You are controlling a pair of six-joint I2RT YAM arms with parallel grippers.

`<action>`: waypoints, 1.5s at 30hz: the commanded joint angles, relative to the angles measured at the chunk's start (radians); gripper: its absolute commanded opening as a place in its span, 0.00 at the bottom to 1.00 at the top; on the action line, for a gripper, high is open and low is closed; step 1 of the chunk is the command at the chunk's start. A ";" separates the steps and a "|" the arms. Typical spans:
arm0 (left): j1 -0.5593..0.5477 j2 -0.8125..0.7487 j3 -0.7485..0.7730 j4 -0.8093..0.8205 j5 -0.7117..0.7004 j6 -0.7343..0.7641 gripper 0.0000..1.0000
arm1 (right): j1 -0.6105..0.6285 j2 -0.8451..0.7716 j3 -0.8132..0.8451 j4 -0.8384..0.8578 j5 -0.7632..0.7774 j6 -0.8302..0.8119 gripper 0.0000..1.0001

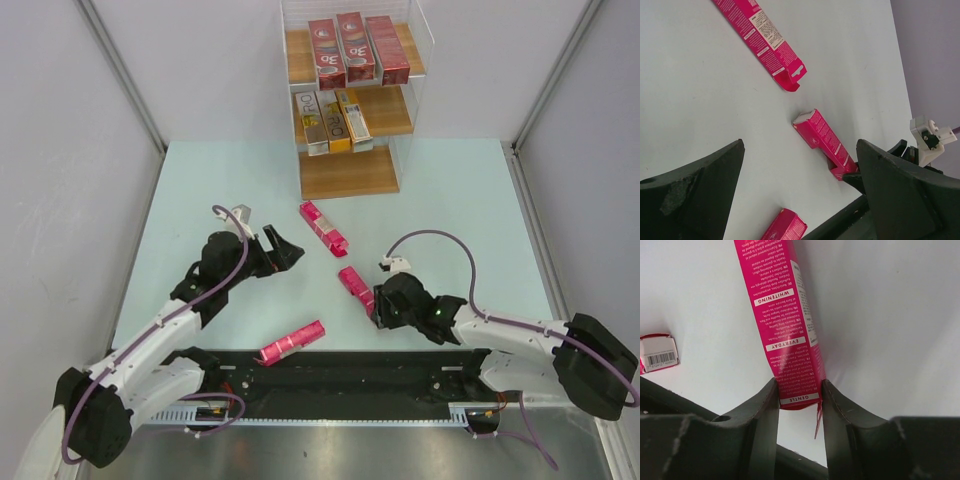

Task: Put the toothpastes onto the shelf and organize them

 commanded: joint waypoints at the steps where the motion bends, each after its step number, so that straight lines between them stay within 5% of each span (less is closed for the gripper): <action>1: 0.002 0.001 0.007 0.028 0.025 -0.008 1.00 | -0.008 0.017 -0.018 0.062 -0.051 -0.009 0.26; 5: 0.002 -0.004 0.002 0.027 0.023 -0.007 1.00 | -0.048 -0.021 -0.018 0.063 -0.100 -0.015 0.20; 16: 0.002 0.011 -0.005 0.075 0.039 -0.016 1.00 | -0.268 -0.264 -0.017 0.127 -0.527 -0.003 0.19; 26: 0.002 0.022 -0.021 0.106 0.052 -0.028 1.00 | -0.506 -0.244 -0.017 0.266 -0.825 0.092 0.18; 45: 0.000 -0.010 0.010 0.048 0.013 0.015 1.00 | -0.569 0.073 0.052 0.632 -0.813 0.282 0.15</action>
